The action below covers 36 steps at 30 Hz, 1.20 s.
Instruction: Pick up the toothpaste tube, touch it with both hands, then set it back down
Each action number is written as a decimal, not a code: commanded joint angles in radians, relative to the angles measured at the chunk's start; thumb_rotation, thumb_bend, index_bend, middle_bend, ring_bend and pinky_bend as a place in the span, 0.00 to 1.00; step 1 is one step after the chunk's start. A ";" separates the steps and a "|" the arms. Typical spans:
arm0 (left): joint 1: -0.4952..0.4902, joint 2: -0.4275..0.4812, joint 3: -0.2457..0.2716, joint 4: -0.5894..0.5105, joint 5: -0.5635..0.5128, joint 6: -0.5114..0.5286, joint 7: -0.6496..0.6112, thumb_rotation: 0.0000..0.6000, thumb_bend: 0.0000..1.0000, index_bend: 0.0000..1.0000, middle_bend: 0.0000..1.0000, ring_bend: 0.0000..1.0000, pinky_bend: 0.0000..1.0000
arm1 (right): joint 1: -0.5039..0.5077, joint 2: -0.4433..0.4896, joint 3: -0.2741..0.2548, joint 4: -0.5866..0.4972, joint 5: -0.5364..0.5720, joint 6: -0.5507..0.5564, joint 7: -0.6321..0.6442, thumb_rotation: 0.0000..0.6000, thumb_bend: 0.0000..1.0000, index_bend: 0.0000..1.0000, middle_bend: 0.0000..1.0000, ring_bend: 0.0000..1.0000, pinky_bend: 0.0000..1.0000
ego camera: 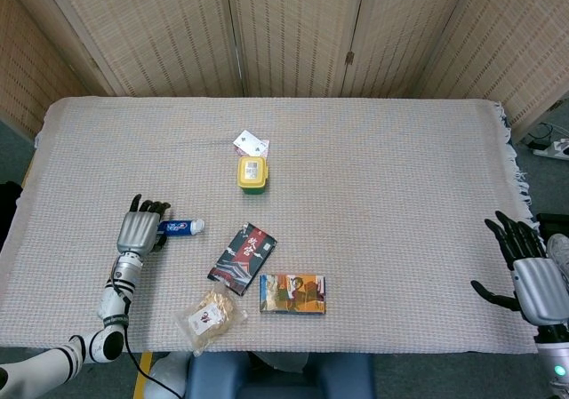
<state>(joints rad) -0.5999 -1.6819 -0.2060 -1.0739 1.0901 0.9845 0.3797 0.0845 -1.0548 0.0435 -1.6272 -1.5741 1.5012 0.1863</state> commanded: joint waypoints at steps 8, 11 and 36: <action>-0.004 -0.019 0.014 0.034 0.018 0.003 -0.017 1.00 0.39 0.40 0.38 0.32 0.14 | 0.000 0.001 0.001 -0.001 0.004 -0.001 -0.004 1.00 0.25 0.00 0.00 0.00 0.00; -0.006 -0.025 0.012 0.047 0.015 0.000 -0.024 1.00 0.39 0.41 0.40 0.33 0.14 | -0.001 0.001 0.001 -0.002 0.005 0.000 -0.003 1.00 0.25 0.00 0.00 0.00 0.00; 0.003 0.046 0.084 0.070 0.299 0.103 -0.496 1.00 0.74 0.77 0.81 0.72 0.69 | 0.036 0.064 -0.005 -0.093 -0.080 -0.018 -0.074 1.00 0.25 0.00 0.00 0.00 0.00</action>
<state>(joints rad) -0.6023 -1.6755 -0.1380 -0.9457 1.3503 1.0537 -0.0750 0.1049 -1.0098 0.0391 -1.6968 -1.6317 1.4951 0.1297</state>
